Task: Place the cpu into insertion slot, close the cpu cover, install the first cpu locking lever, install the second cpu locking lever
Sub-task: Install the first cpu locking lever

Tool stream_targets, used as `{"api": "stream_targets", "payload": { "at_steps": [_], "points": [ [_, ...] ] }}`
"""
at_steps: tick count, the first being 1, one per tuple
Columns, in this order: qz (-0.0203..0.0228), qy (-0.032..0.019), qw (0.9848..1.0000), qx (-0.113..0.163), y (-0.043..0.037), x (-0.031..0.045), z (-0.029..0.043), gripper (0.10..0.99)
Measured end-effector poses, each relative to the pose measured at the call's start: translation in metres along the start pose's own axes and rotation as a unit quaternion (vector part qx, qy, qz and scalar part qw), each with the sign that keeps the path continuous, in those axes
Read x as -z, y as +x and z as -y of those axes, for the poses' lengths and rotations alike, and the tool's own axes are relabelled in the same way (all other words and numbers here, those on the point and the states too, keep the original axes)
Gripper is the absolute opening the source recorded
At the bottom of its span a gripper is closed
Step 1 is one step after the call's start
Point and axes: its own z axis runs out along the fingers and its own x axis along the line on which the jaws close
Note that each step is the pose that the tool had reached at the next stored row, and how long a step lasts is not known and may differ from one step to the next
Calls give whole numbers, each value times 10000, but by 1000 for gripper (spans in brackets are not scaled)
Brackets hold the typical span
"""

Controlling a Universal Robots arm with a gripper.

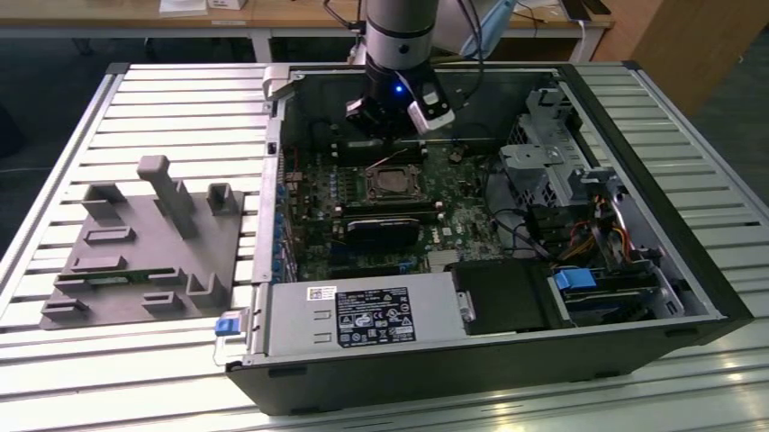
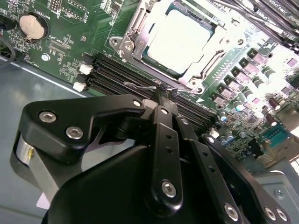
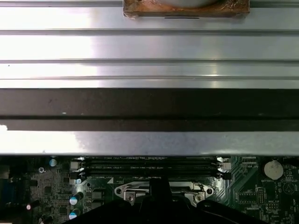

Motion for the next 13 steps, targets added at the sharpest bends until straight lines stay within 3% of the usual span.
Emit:
{"api": "stream_targets", "payload": {
  "at_steps": [13],
  "points": [
    [0,0,10000,-4,-91,-37,-7,106]
  ]
}}
